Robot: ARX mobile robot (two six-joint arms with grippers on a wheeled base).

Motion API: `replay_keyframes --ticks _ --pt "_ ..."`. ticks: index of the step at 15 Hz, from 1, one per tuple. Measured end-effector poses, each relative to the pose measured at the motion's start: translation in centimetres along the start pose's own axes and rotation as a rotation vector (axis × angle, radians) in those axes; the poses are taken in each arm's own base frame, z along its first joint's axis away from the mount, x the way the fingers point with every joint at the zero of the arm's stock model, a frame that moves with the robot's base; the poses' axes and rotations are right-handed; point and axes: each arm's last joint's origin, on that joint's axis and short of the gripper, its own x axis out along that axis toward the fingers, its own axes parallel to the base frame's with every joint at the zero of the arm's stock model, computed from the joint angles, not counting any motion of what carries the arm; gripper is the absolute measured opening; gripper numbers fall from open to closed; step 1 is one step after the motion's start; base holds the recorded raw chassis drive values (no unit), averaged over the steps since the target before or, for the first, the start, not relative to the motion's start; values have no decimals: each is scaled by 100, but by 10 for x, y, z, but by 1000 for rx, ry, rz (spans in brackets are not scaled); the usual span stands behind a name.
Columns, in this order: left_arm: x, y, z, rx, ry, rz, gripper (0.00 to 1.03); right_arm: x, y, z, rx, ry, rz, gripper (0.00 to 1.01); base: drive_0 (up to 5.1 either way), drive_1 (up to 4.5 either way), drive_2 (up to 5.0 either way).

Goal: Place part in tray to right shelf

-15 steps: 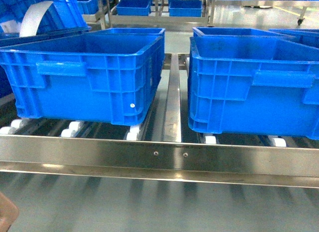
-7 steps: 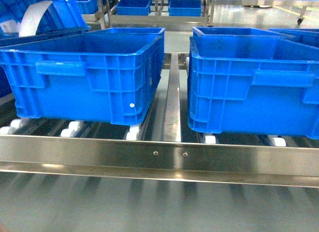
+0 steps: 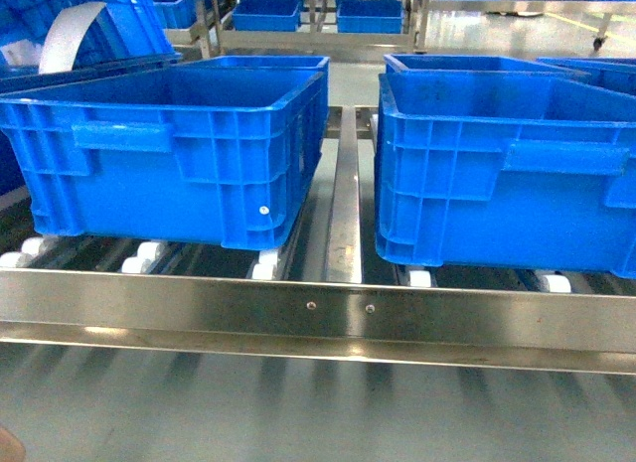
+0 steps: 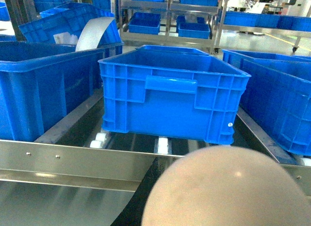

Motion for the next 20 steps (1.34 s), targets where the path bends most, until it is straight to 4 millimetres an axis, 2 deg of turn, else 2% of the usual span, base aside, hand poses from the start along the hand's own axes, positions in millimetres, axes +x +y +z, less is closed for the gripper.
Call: replay_keyframes --ticks 8,10,12,14,20 --pt "0 0 0 0 0 0 12 0 0 0 0 0 0 73 0 0 0" --pt "0 0 0 0 0 0 12 0 0 0 0 0 0 84 0 0 0" --pt "0 0 0 0 0 0 12 0 0 0 0 0 0 100 0 0 0" --pt "0 0 0 0 0 0 12 0 0 0 0 0 0 97 0 0 0" --pt "0 0 0 0 0 0 12 0 0 0 0 0 0 98 0 0 0"
